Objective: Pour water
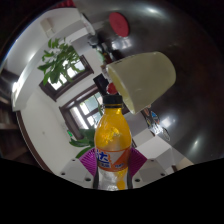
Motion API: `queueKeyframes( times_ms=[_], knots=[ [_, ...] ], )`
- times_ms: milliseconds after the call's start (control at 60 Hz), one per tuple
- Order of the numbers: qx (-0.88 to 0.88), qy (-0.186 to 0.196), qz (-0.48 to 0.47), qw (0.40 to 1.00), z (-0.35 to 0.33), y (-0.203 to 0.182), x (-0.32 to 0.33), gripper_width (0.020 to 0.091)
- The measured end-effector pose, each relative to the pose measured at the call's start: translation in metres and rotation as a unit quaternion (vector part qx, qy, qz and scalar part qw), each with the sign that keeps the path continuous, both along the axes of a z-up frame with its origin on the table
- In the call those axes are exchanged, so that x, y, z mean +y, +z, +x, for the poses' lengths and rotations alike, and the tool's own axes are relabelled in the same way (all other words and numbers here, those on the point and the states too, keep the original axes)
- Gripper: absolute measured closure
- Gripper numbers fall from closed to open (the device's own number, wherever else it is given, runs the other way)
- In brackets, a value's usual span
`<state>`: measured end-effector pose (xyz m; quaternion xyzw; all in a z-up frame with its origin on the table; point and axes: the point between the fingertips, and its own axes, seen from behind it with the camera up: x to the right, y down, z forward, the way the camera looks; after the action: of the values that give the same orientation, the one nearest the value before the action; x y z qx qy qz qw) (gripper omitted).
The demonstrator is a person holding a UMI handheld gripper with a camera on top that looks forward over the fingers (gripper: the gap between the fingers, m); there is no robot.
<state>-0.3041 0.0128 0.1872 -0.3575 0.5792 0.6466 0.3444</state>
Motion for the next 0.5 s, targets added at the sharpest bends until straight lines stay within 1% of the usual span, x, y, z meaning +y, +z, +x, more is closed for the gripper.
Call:
queueKeyframes(
  times_ms=[50,67,100,167,183,233,283,350,400,433,450,500],
  knots=[
    [0.014,-0.003,-0.001,1.000,0.000,-0.002,-0.002,0.0719],
    [0.013,-0.003,-0.003,1.000,0.001,-0.005,-0.013,0.0716],
    [0.007,-0.002,-0.006,1.000,0.007,-0.007,0.003,0.0722],
    [-0.006,0.003,-0.010,1.000,0.006,-0.009,0.002,0.0721],
    [-0.009,0.003,-0.009,1.000,0.001,-0.013,-0.007,0.0719],
    [-0.017,0.004,-0.007,1.000,0.006,-0.008,0.003,0.0722],
    [-0.041,0.008,-0.007,0.999,0.000,-0.008,-0.003,0.0719],
    [-0.104,0.018,-0.008,0.994,-0.004,-0.003,0.004,0.0720],
    [-0.171,0.033,-0.003,0.985,-0.008,0.005,0.005,0.0720],
    [-0.223,0.040,-0.001,0.974,-0.008,0.009,0.007,0.0721],
    [-0.249,0.037,0.002,0.968,-0.014,0.014,-0.003,0.0719],
    [-0.329,0.042,0.005,0.943,-0.009,0.025,0.006,0.0722]
  ],
)
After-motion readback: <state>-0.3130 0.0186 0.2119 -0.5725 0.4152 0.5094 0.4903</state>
